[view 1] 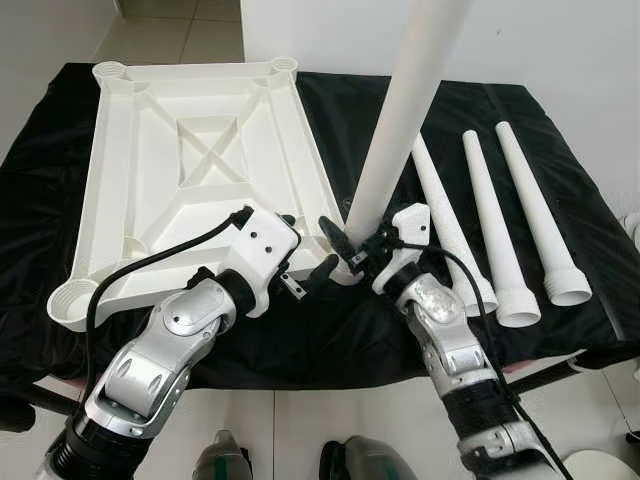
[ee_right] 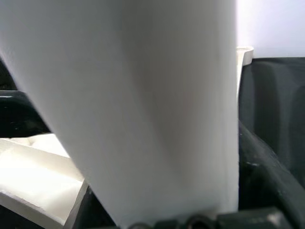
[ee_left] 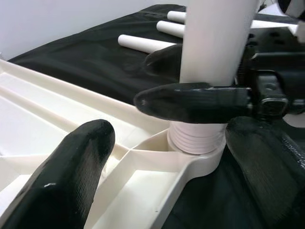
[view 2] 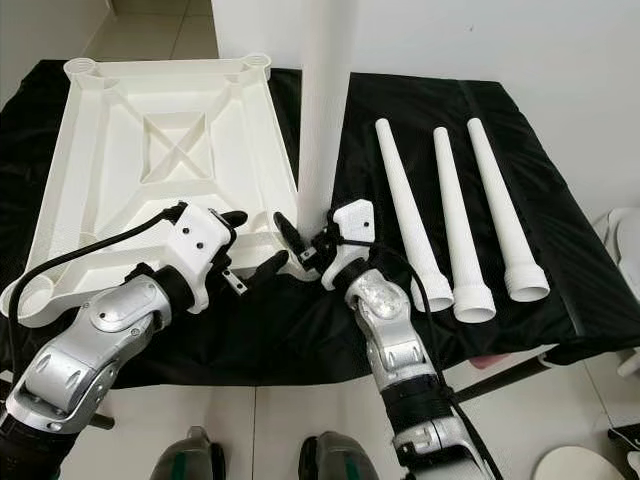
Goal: Building children table
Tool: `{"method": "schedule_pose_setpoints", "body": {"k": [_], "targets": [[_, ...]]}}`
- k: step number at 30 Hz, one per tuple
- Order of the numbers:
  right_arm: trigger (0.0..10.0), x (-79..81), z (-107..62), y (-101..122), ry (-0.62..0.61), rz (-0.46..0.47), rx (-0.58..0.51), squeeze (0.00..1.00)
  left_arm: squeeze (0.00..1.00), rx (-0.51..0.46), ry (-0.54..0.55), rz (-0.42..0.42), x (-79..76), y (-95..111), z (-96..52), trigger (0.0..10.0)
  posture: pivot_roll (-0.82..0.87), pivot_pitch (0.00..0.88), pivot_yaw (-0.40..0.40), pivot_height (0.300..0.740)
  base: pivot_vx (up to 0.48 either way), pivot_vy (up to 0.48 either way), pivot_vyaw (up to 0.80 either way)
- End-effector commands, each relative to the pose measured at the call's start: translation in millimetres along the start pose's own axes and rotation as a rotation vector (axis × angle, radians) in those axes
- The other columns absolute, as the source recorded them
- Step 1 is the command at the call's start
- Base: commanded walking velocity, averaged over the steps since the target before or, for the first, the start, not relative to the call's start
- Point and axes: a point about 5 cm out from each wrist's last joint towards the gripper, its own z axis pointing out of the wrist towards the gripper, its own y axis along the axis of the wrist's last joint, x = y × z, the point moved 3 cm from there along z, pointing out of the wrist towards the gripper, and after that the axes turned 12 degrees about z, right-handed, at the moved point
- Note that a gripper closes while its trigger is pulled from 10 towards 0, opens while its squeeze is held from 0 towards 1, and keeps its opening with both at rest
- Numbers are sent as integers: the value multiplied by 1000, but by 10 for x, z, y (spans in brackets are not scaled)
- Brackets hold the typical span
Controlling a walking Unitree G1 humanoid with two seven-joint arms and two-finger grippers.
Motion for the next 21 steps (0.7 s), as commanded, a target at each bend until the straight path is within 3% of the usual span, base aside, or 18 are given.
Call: {"method": "schedule_pose_setpoints", "body": {"k": [1,2,6,21], "targets": [[10000,-146,-130,-401,-103,95,178,0,0,-19,-50,4,-33,48,-15,10000,-26,82,-25,740,0,0,0],[10000,-228,-99,-379,-141,118,185,0,0,-19,-51,4,-32,50,-14,10000,-26,83,-22,740,0,0,0],[10000,-309,-44,-337,-157,147,199,0,0,-19,-52,5,-29,53,-13,10000,-28,86,-21,740,0,0,0],[10000,-369,148,-325,-143,219,305,0,0,-19,-44,3,-26,66,-23,10000,-22,89,-26,740,0,0,0]]}}
